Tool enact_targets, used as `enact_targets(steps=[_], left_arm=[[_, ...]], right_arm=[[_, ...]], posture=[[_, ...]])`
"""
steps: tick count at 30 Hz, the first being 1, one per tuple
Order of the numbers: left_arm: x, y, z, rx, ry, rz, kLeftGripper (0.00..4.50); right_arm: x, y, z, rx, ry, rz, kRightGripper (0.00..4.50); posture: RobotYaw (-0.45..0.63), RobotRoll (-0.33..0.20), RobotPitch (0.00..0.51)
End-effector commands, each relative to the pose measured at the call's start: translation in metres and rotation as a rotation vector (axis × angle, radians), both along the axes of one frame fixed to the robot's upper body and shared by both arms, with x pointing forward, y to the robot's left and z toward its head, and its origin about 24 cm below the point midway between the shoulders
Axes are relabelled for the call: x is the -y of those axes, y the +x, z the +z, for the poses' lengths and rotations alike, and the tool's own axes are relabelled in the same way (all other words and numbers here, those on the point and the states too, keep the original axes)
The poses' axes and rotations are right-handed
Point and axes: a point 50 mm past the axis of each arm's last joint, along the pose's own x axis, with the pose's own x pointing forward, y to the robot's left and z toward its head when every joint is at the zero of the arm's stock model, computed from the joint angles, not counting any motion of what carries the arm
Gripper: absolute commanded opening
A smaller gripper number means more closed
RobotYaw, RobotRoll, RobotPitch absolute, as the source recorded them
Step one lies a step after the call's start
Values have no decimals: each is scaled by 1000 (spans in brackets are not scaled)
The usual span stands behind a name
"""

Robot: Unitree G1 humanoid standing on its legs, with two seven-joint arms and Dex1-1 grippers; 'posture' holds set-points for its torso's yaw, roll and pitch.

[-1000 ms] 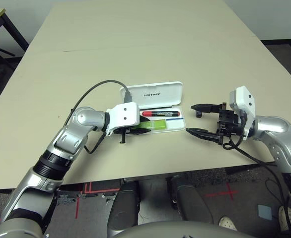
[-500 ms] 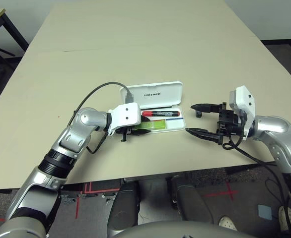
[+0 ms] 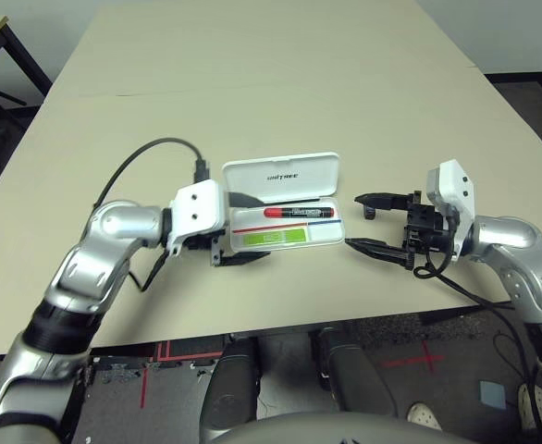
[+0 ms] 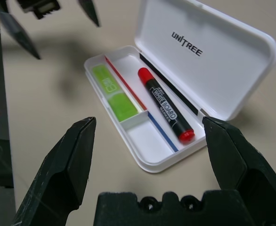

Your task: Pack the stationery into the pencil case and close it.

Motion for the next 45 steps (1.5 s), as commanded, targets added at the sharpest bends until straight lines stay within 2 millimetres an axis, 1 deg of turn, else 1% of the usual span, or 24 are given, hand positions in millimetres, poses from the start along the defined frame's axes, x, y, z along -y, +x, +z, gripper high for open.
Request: enact_targets(steps=[1, 6, 8, 9, 11, 15, 18, 22, 26, 33, 43, 45], left_arm=[[-2, -5, 5, 2, -6, 5, 4469], [0, -3, 5, 17, -16, 25, 4469], [2, -3, 5, 17, -19, 23, 4469], [2, -3, 5, 17, -19, 22, 4469], [4, -1, 5, 18, -23, 19, 4469], [7, 2, 6, 24, -33, 12, 4469], [8, 4, 6, 25, -35, 8, 4469], [9, 4, 4, 24, -32, 0, 4469], [12, 3, 3, 21, -34, -5, 4469], [13, 2, 2, 23, -34, -7, 4469], [13, 3, 3, 26, -42, -7, 4469], [13, 3, 3, 26, -43, -8, 4500]], right_arm=[[9, 4, -2, -30, 4, -99, 4500], [14, 13, 3, -12, 27, -332, 4500], [13, 18, 3, -5, 39, -515, 4500], [12, 19, 3, -4, 42, -565, 4500], [6, 20, 1, -23, 55, -640, 4500], [-7, 18, -3, -82, 85, -734, 4500], [-17, 14, -9, -140, 79, -767, 4500], [-25, 12, -17, -210, 73, -820, 4500], [-36, 11, -22, -274, 85, -831, 4500], [-38, 13, -30, -338, 45, -859, 4500], [-37, 13, -36, -372, 22, -895, 4500], [-37, 15, -37, -378, 26, -901, 4111]], posture=[[-55, 0, 170], [-55, 0, 169], [-62, 0, 168], [-62, 0, 168], [-72, 0, 168], [-80, 0, 170], [-85, 0, 172], [-87, 0, 177], [-82, 0, 178], [-76, 0, 178], [-74, 0, 174], [-76, 0, 174]])
